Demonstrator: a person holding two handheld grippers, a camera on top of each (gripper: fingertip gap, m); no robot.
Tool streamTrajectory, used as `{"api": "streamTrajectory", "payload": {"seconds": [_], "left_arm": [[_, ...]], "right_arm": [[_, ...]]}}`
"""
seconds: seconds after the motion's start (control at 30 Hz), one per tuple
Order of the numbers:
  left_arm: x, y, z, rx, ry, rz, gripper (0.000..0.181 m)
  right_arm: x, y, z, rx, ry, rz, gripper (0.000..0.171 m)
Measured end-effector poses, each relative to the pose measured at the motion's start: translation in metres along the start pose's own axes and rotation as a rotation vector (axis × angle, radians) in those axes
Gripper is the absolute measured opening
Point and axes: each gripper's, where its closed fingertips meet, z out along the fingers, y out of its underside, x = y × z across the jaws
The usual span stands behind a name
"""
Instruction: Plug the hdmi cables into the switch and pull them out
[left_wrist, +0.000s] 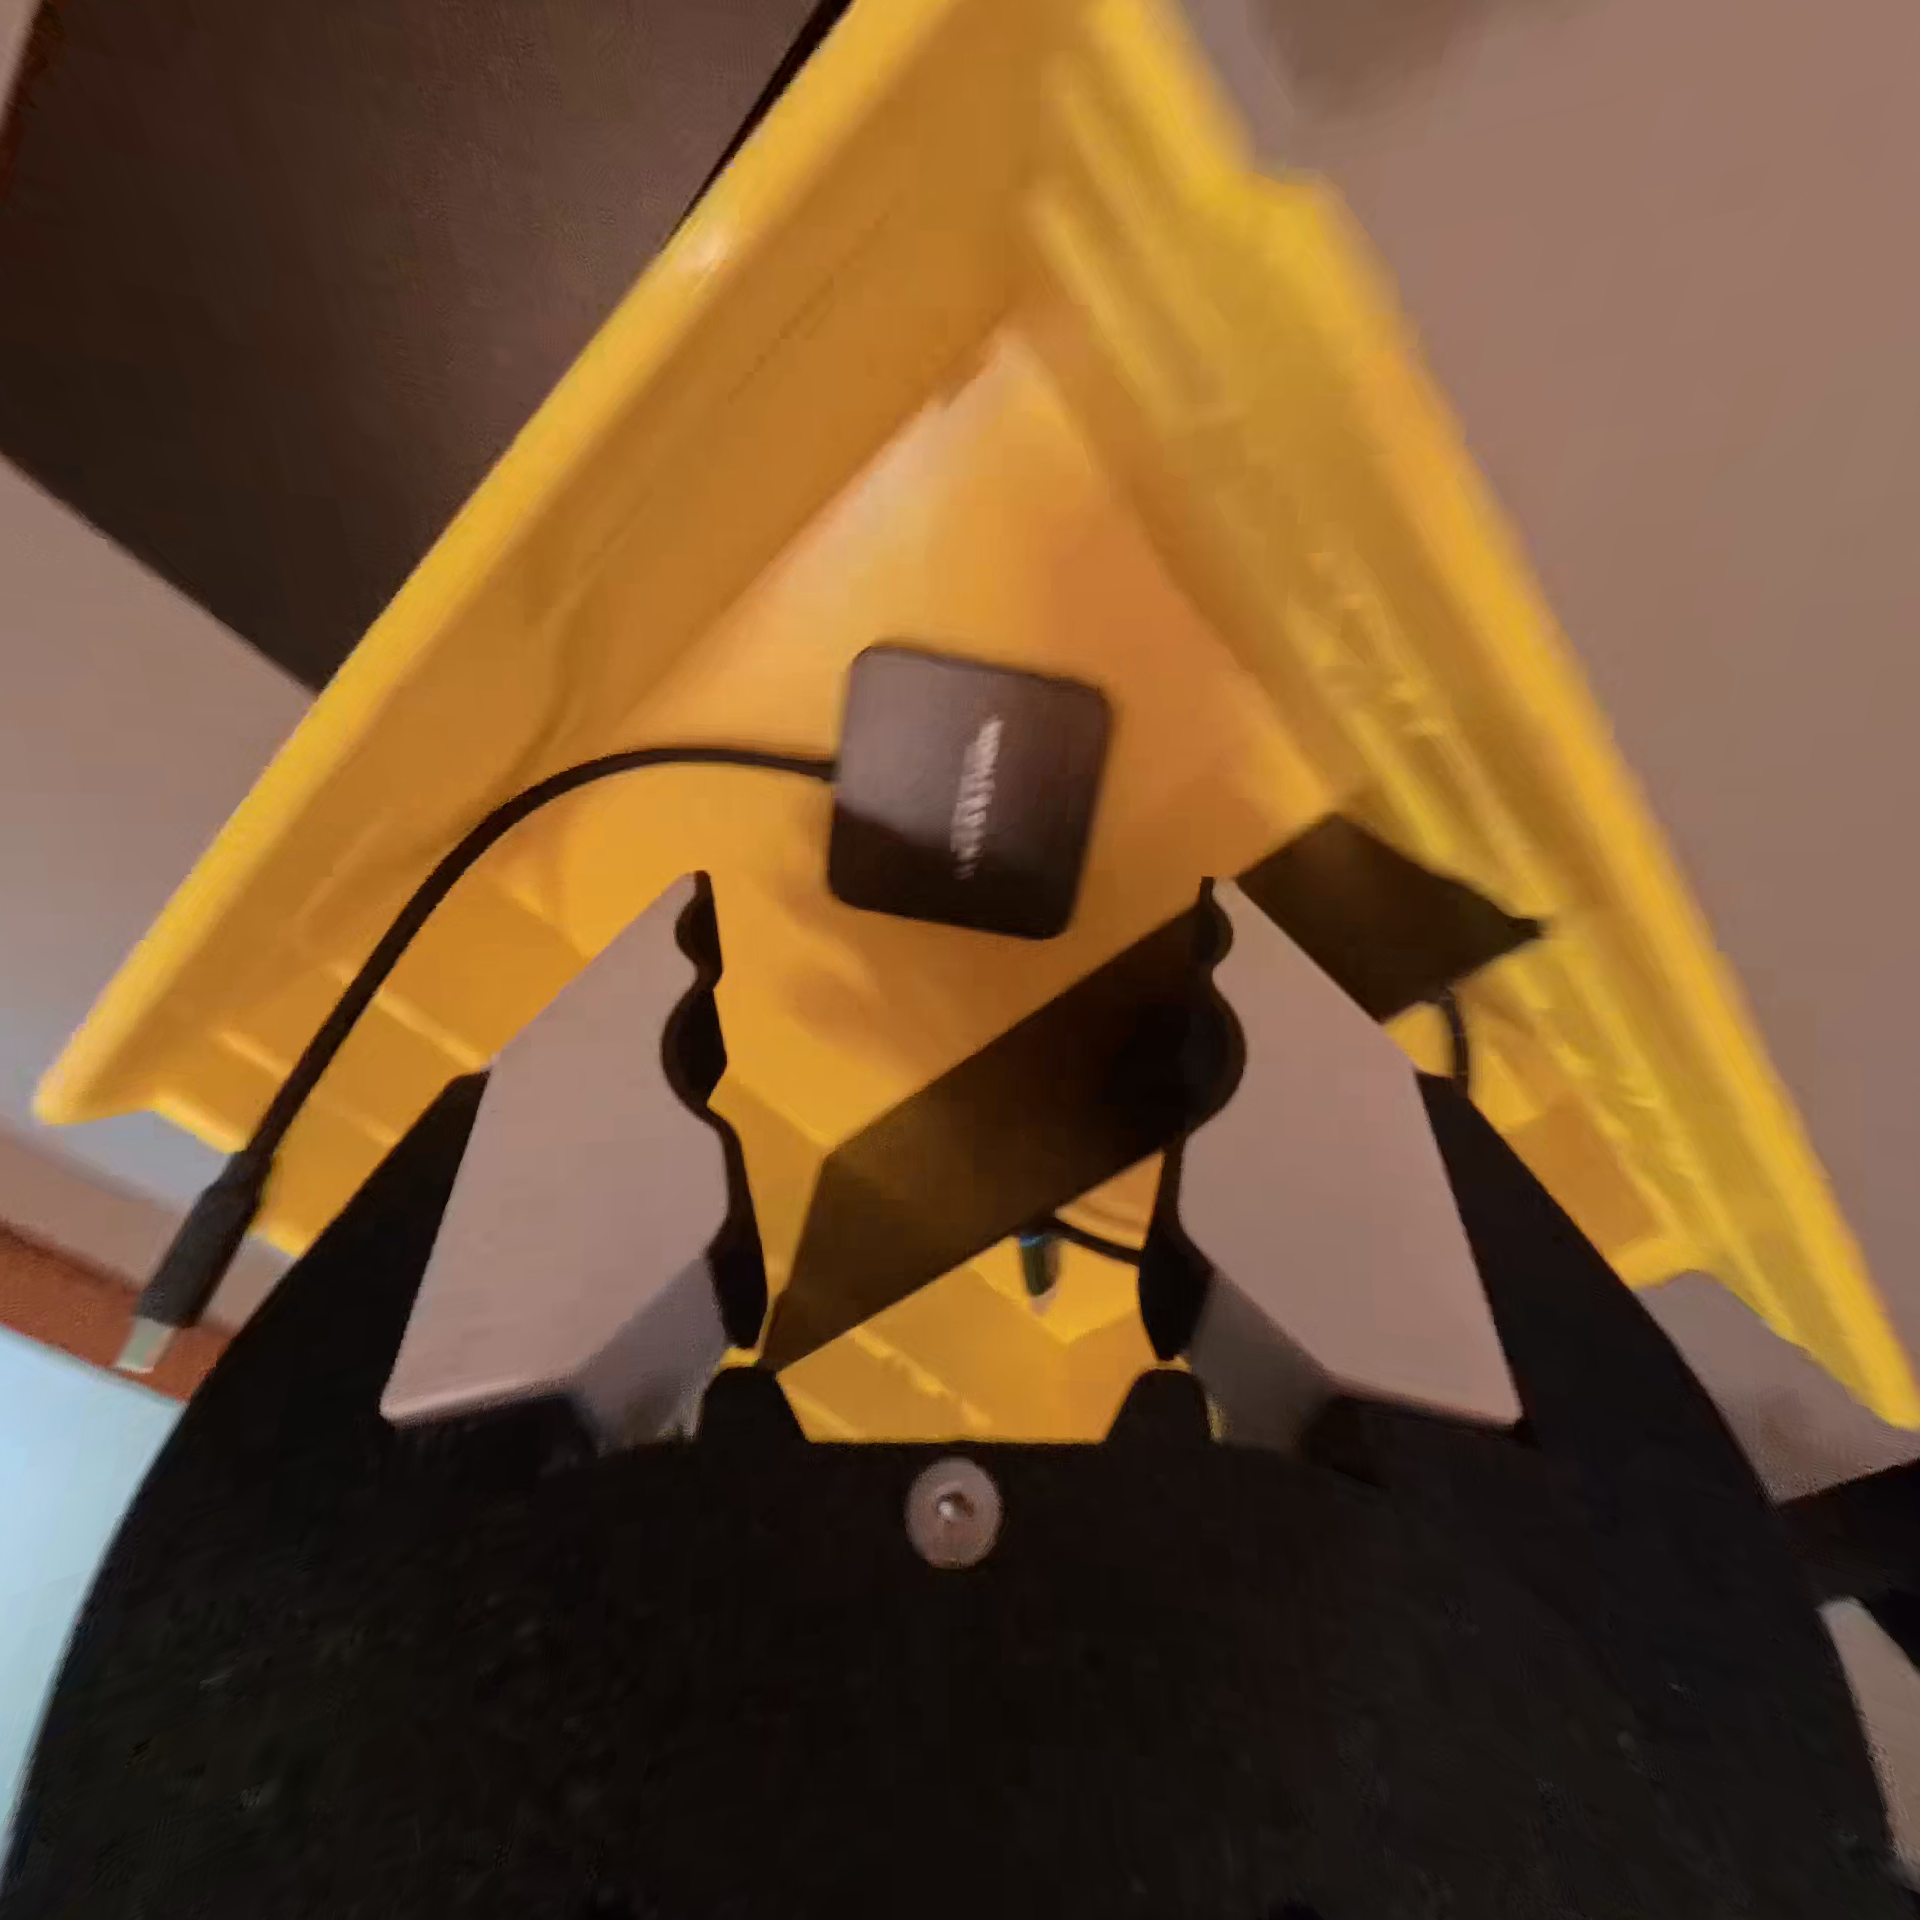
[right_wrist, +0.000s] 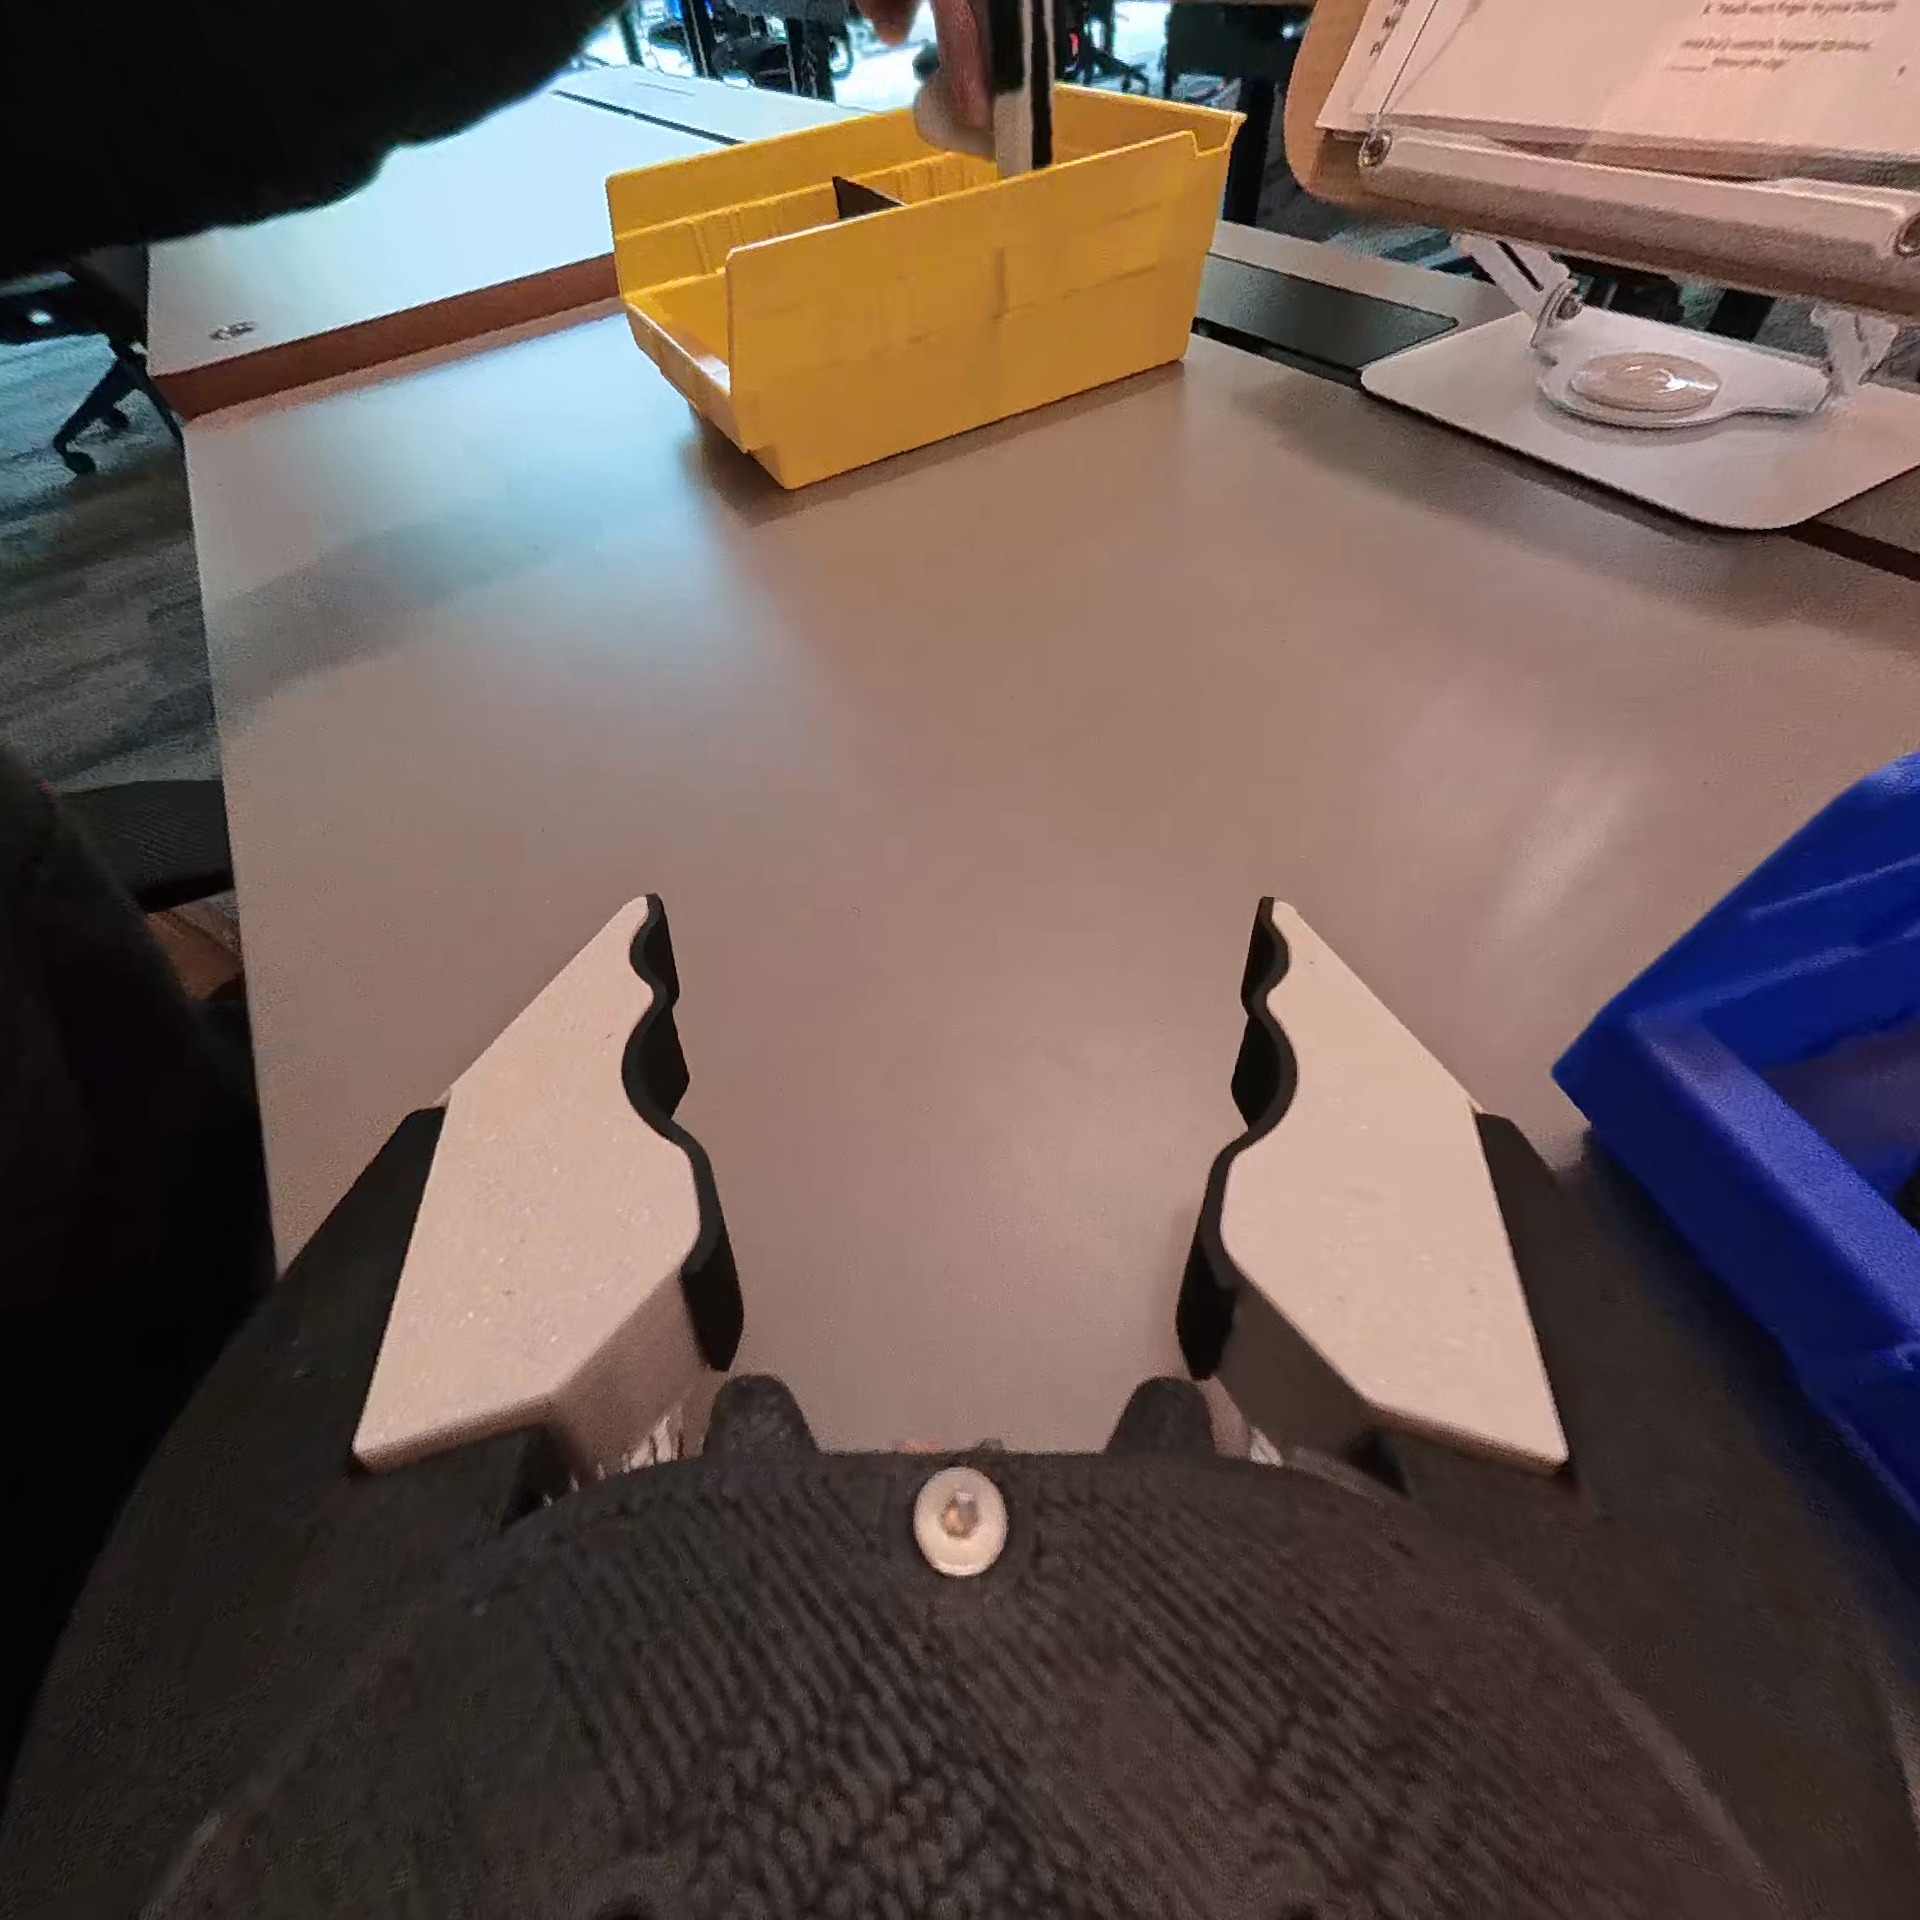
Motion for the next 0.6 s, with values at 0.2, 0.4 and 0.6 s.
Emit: {"api": "streamTrajectory", "payload": {"seconds": [0.2, 0.4, 0.6], "left_arm": [[0.005, 0.003, 0.038, -0.055, 0.071, 0.035, 0.089], [-0.001, 0.006, 0.055, -0.117, -0.015, 0.119, 0.094], [0.003, 0.005, 0.05, -0.013, -0.032, 0.209, 0.066]], "right_arm": [[0.007, 0.001, -0.003, 0.002, -0.022, -0.008, 0.109], [0.01, -0.002, 0.004, 0.004, -0.032, -0.019, 0.109], [0.011, -0.006, 0.001, 0.034, -0.002, -0.024, 0.105]]}}
